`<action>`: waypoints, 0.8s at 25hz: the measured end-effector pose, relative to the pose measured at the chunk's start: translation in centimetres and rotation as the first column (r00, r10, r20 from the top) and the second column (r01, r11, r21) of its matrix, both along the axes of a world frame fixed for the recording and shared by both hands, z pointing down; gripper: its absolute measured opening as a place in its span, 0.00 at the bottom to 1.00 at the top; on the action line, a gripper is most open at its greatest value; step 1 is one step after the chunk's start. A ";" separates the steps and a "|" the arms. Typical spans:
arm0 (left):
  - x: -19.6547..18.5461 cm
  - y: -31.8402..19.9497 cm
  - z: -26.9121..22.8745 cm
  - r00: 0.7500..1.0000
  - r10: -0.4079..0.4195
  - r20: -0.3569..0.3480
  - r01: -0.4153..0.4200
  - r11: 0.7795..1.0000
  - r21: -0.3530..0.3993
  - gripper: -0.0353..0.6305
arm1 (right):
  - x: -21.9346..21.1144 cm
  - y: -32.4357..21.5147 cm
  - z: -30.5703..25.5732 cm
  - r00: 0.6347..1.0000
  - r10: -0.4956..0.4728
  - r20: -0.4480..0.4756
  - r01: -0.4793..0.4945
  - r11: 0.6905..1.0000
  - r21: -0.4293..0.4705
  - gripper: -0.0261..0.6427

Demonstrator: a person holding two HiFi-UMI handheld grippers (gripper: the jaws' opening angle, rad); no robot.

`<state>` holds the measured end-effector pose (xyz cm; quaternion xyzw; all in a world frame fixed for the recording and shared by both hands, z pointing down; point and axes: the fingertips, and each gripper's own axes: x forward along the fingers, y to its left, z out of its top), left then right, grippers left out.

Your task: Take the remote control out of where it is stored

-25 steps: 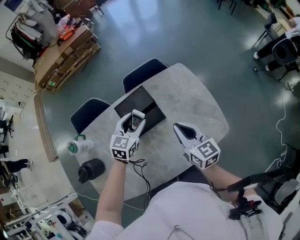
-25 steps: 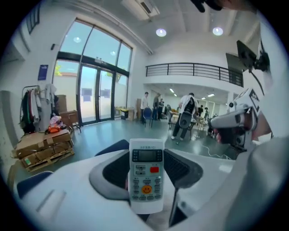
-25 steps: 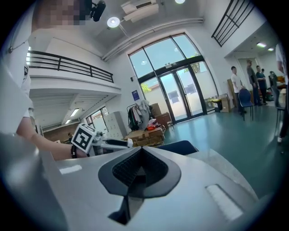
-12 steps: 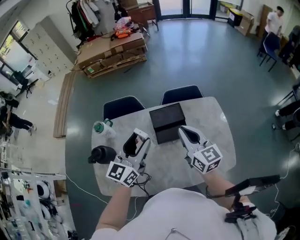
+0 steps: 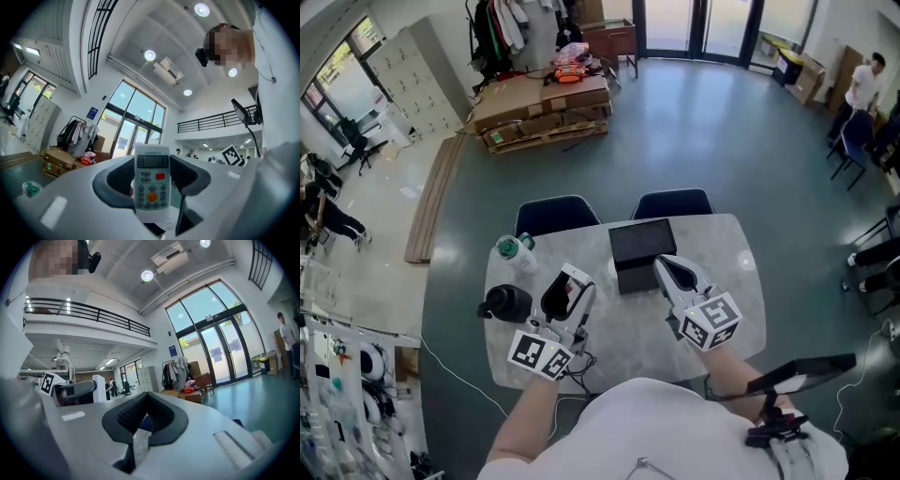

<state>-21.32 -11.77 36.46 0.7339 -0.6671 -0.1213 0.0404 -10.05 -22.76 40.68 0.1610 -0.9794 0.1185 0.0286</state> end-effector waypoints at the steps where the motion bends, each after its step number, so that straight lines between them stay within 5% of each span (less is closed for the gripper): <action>1: -0.1 0.0 0.1 1.000 -0.002 -0.002 0.002 1.000 -0.003 0.41 | 0.0 0.0 0.0 1.000 -0.001 0.000 0.001 1.000 0.002 0.08; 20: -0.1 -0.5 0.8 1.000 -0.019 -0.007 0.019 1.000 -0.009 0.41 | 0.7 -0.3 0.3 1.000 0.020 -0.016 -0.020 0.999 0.034 0.08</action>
